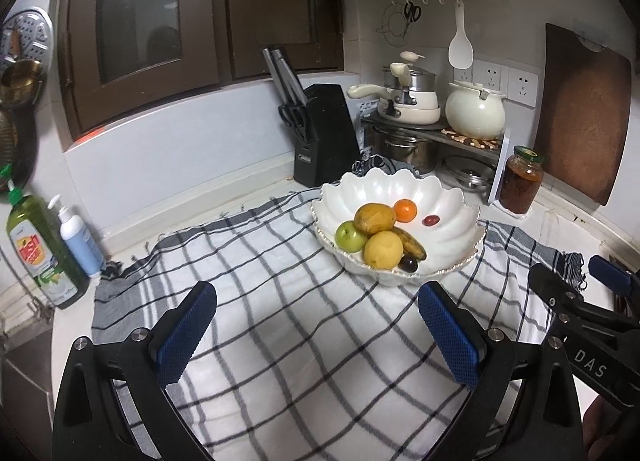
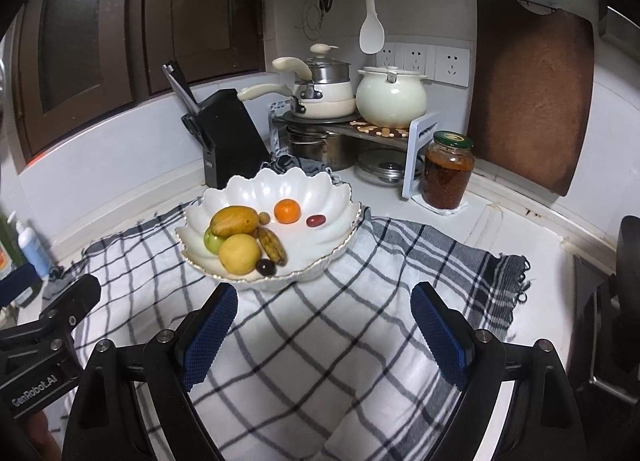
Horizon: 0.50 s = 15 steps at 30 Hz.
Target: Organize fruits
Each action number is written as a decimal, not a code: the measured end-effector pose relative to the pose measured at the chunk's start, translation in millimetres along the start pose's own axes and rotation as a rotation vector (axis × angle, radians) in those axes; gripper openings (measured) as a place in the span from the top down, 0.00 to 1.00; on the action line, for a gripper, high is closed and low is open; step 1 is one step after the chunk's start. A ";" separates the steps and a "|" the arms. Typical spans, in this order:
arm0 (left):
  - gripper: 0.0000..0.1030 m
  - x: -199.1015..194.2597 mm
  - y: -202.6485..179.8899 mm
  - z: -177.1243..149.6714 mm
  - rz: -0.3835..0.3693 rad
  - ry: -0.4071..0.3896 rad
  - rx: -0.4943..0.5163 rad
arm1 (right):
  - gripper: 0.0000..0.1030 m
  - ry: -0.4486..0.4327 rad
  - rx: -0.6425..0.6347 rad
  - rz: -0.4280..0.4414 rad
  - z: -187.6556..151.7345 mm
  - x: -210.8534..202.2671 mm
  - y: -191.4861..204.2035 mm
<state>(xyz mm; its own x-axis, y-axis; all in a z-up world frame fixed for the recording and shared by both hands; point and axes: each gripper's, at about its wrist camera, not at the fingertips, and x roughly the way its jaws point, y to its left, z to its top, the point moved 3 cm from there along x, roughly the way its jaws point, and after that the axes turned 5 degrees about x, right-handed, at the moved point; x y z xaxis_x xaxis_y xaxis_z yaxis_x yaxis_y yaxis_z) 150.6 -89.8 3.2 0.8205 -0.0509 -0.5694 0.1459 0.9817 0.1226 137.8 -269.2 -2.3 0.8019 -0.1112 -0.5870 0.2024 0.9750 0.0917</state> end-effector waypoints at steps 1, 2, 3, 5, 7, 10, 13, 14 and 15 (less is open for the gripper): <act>0.00 -3.8 0.4 -2.9 -0.001 0.000 -0.005 | 0.13 -0.001 -0.001 0.001 -2.1 -3.0 -0.3; 0.00 -7.8 0.9 -6.1 -0.004 0.001 -0.010 | 0.13 -0.001 -0.002 0.003 -4.5 -6.3 -0.8; 0.00 -11.3 0.9 -8.8 -0.003 0.000 -0.012 | 0.13 -0.002 -0.002 0.003 -6.1 -8.3 -1.5; 0.00 -19.6 1.8 -14.8 0.003 -0.004 -0.013 | 0.13 -0.007 0.000 0.002 -10.8 -14.7 -3.4; 0.00 -26.5 2.7 -20.4 0.002 -0.006 -0.016 | 0.13 -0.013 0.001 0.001 -14.2 -20.3 -4.9; 0.00 -35.3 3.0 -27.6 0.005 -0.011 -0.020 | 0.13 -0.021 0.001 0.001 -19.6 -28.1 -5.2; 0.00 -43.6 4.8 -32.8 0.007 -0.018 -0.023 | 0.13 -0.029 0.003 0.003 -24.6 -35.4 -5.4; 0.00 -45.8 5.6 -34.0 0.009 -0.021 -0.024 | 0.13 -0.031 0.002 0.003 -26.2 -37.3 -5.3; 0.00 -48.3 6.7 -35.6 0.010 -0.025 -0.026 | 0.13 -0.033 0.002 0.003 -28.3 -39.6 -4.8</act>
<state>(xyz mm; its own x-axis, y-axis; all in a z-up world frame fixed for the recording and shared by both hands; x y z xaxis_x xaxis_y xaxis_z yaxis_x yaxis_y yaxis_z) 92.3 -74.2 2.6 0.8353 -0.0448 -0.5480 0.1233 0.9866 0.1072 89.2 -264.1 -2.3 0.8207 -0.1150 -0.5597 0.2013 0.9749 0.0949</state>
